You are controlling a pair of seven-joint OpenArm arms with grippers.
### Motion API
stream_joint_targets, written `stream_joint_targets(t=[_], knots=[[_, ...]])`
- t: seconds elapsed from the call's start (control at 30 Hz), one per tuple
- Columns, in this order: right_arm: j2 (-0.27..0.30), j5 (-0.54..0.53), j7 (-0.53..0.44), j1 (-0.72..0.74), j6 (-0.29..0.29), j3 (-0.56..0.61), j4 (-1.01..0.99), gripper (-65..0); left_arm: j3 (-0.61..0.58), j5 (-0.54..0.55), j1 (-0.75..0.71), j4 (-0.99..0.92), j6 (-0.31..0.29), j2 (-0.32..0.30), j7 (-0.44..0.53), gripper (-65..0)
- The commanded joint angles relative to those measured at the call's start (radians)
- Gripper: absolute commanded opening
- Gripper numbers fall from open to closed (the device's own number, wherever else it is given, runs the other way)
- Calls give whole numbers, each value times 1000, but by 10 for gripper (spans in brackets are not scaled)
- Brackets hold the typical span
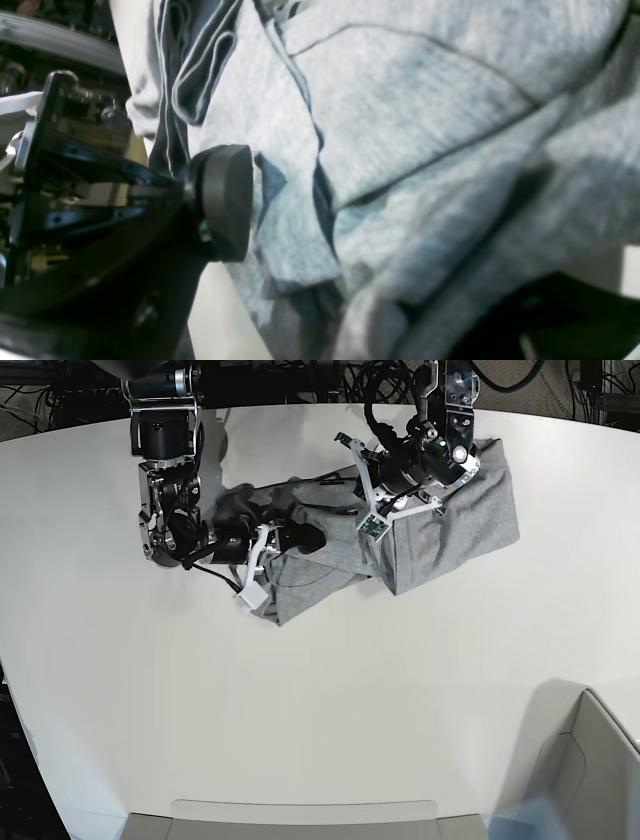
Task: Fold the T-shirt properly
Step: 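Release the right gripper and regrasp the bundle edge beside the left gripper, then lift the bundle with the right gripper and flip it over onto itself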
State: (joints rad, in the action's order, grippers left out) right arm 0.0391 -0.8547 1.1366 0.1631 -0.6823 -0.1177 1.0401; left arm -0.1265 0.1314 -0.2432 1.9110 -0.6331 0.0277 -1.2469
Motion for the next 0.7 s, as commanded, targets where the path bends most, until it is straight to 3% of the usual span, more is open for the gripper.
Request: stream_joint_targets(t=[0.0, 0.13, 0.33, 0.37, 0.5, 0.67], knots=[[5, 48, 3, 2, -16, 26, -1, -313, -3, 11, 11, 22, -3, 4, 20, -650], [5, 45, -111, 0, -16, 125, -1, -358, -2, 11, 11, 40, -3, 4, 20, -650], [5, 45, -194, 33, -16, 183, -4, -641, -2, 11, -14, 118, -3, 8, 19, -650], [5, 47, -195, 45, -7, 184, -8, -650, 0, 11, -14, 118, -3, 8, 19, -650], [25, 45, -212, 122, 178, 174, -57, -650, 21, 11, -35, 120, -3, 4, 19, -650], [63, 47, -341, 157, 361, 57, -67, -650, 118, 15, -48, 123, -11, 8, 19, -650]])
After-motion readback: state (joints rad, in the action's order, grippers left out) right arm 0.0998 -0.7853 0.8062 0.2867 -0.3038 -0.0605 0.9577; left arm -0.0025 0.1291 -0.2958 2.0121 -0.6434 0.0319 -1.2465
